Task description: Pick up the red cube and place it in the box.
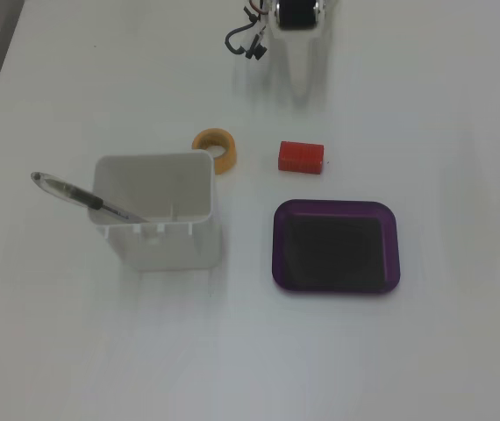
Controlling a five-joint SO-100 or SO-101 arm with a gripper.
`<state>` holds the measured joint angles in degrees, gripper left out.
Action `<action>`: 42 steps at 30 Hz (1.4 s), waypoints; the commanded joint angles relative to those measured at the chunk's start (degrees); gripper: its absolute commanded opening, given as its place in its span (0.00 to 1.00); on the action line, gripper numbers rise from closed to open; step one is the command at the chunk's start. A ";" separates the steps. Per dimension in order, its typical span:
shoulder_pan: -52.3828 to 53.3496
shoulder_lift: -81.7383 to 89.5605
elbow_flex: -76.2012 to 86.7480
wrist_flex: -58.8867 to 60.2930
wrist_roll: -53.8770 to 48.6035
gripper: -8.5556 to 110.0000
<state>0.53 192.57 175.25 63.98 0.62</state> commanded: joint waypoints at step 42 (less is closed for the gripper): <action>0.97 -4.31 -14.33 -1.23 -12.13 0.15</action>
<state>1.05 191.60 166.64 63.37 -14.68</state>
